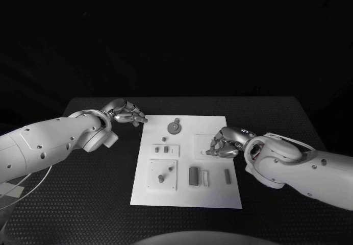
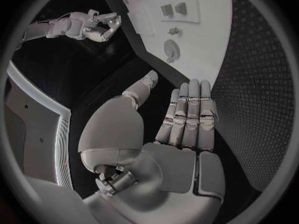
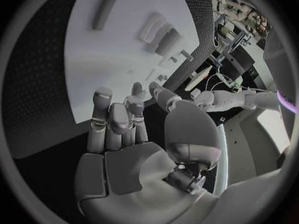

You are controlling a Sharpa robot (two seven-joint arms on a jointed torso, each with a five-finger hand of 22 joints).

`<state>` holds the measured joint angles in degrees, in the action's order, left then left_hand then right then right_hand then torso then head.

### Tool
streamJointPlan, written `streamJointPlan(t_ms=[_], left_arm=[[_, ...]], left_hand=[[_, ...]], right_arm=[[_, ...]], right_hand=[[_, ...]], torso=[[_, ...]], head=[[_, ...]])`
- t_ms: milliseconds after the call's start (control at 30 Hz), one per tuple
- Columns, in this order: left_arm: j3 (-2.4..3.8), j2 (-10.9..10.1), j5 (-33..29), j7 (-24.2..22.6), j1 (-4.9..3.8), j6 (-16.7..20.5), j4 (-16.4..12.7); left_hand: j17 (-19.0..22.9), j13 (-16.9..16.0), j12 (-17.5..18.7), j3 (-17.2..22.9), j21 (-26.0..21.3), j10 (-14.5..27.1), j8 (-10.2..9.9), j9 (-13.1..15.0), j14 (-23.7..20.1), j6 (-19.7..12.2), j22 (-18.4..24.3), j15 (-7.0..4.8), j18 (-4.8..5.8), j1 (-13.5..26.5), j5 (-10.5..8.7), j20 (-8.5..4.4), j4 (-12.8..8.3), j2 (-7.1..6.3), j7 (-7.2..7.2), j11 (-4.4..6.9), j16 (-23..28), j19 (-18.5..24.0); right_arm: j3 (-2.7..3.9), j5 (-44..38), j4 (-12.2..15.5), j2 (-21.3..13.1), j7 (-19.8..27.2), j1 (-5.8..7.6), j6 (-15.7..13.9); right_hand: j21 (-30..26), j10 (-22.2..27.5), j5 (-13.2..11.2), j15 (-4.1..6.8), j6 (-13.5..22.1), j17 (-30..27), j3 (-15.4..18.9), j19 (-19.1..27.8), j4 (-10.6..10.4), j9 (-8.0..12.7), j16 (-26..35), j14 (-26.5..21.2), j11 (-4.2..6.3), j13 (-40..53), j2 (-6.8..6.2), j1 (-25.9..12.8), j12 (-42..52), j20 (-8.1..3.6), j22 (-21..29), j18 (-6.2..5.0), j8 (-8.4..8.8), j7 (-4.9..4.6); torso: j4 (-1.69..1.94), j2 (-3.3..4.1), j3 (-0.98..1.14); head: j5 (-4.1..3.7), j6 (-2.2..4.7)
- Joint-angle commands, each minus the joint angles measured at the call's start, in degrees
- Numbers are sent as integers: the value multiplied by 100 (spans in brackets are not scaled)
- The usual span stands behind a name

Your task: Assemble the parts on the task board

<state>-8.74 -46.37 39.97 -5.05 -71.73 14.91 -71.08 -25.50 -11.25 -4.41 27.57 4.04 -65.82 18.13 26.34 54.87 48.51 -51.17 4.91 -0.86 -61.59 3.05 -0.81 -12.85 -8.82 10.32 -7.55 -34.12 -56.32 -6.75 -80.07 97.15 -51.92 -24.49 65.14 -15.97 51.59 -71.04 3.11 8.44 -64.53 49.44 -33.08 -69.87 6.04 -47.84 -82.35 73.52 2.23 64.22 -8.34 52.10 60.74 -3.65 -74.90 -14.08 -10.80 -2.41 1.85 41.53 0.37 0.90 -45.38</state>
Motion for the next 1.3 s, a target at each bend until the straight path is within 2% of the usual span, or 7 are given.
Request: streamJointPlan(t_ms=[33, 133, 167, 267, 467, 800, 1300], left_arm=[[2, -2, -5, -2, -5, -40, -22], [2, -12, -5, 10, -5, -29, -30], [2, -16, -5, 10, -6, -28, -38], [1, -15, -5, 13, -6, -40, -40], [-1, -29, -2, 49, -6, -14, -50], [-3, -23, -2, 36, -6, -43, -47], [-3, -38, -2, 39, -6, -37, -52]], left_hand=[[-8, -8, 19, -4, 6, -48, 35, -6, 43, 32, 9, -4, -88, 43, -19, 3, 25, 11, -6, 1, 35, 3], [-9, -8, 19, -3, 6, -48, 35, -7, 44, 32, 9, -4, -88, 43, -19, 3, 25, 11, -6, 1, 36, 3], [-10, -8, 19, -3, 6, -48, 35, -7, 44, 32, 9, -4, -88, 43, -19, 3, 25, 11, -6, 1, 37, 3], [-13, -8, 19, 0, 7, -48, 35, -7, 44, 32, 9, -4, -89, 37, -18, 2, 24, 12, -7, 1, 39, 3], [-19, -9, 20, 8, 8, -50, 36, -8, 46, 32, 10, -5, -90, 27, -16, 1, 25, 19, -7, 2, 42, 2], [-27, -9, 20, 15, 8, -52, 37, -9, 49, 34, 10, -5, -89, 23, -15, 3, 32, 21, -7, 2, 48, 1], [-39, -9, 22, 16, 8, -53, 37, -11, 49, 35, 12, -4, -87, 32, -15, 4, 46, 15, -7, 2, 58, 3]], right_arm=[[-6, 852, -55, -64, -702, 47, 1584], [-7, 866, -92, -89, -922, 85, 2482], [-9, 910, -122, -97, -950, 110, 2619], [-10, 836, -143, -155, -979, 125, 2741], [-11, 801, -77, -248, -985, 126, 2967], [-44, 428, -72, -266, -976, 125, 2906], [-207, 345, -259, -51, -942, 113, 2828]], right_hand=[[-37, 51, -11, -34, 183, -7, 152, 87, 163, 28, 50, -10, 8, -32, 266, -64, -34, 40, -104, -92, 46, -161], [-84, 72, -12, -50, 156, -38, 214, 147, 93, 52, 117, -37, 1, -83, 352, -282, -86, 89, -85, -90, 51, -160], [-129, 92, -10, -60, 93, -63, 267, 199, -128, 55, 172, -63, 10, -121, 397, -565, -131, 122, -67, -84, 27, -148], [-176, 108, -12, -35, 108, -92, 252, 253, -389, 106, 243, -72, 28, -193, 349, -862, -196, 123, -60, -92, 64, -136], [-165, 73, -11, -19, 58, -77, 232, 238, -475, 147, 243, -48, 48, -220, 178, -999, -181, 101, -76, -92, 63, -116], [-153, 42, -10, 6, -20, -53, 155, 234, -687, 244, 243, -39, 78, -256, 22, -1220, -177, 67, -93, -92, 76, -89], [-108, 12, -11, 22, -66, -20, 140, 198, -564, 268, 200, -21, 92, -239, 114, -1137, -133, 46, -110, -92, 62, -75]], torso=[[6, 0, -3], [0, 0, -2], [-4, 1, 0], [-3, 2, 3], [0, 5, 8], [-4, 3, 8], [8, 6, 0]], head=[[-22, 3], [-30, 14], [-31, 32], [-47, 16], [-59, -14], [-99, -27], [-91, -26]])
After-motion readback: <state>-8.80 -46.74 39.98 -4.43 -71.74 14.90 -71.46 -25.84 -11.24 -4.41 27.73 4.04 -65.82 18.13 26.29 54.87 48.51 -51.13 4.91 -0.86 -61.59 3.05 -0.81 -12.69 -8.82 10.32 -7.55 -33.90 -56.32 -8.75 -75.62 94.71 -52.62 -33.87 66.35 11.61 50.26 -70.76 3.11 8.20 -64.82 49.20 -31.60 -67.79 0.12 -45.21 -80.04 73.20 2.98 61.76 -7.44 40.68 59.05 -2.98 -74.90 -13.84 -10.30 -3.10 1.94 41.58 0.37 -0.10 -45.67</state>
